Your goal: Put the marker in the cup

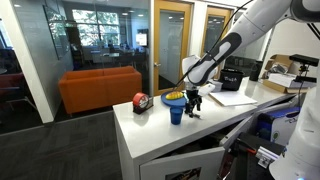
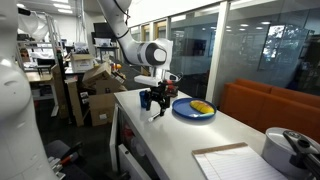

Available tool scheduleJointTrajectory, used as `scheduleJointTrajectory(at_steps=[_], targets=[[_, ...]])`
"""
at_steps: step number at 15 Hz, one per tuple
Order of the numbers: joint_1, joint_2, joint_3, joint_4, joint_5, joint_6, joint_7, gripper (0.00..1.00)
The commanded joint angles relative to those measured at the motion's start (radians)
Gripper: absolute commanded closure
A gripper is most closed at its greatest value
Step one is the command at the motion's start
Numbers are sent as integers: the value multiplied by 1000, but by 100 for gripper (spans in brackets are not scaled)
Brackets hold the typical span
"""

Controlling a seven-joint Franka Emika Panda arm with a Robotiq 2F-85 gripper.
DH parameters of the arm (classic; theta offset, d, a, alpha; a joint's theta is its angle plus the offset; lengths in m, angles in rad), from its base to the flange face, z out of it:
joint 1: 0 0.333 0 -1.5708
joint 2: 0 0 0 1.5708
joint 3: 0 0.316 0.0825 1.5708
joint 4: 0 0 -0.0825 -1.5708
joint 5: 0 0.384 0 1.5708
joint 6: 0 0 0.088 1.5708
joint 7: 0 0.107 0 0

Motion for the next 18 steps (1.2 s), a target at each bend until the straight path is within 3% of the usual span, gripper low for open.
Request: scheduleJointTrajectory(at_steps=[1,6,7,9,18], targets=[[-16,9,6,-12,23,47,-39,0],[-21,12,4,-22,24,69,-51,3],[-22,13,4,-24,25,75,-53,26],[-22,16,4,-27,23,83,-54,31],[-18,9,9,-31,18,85,-57,95]])
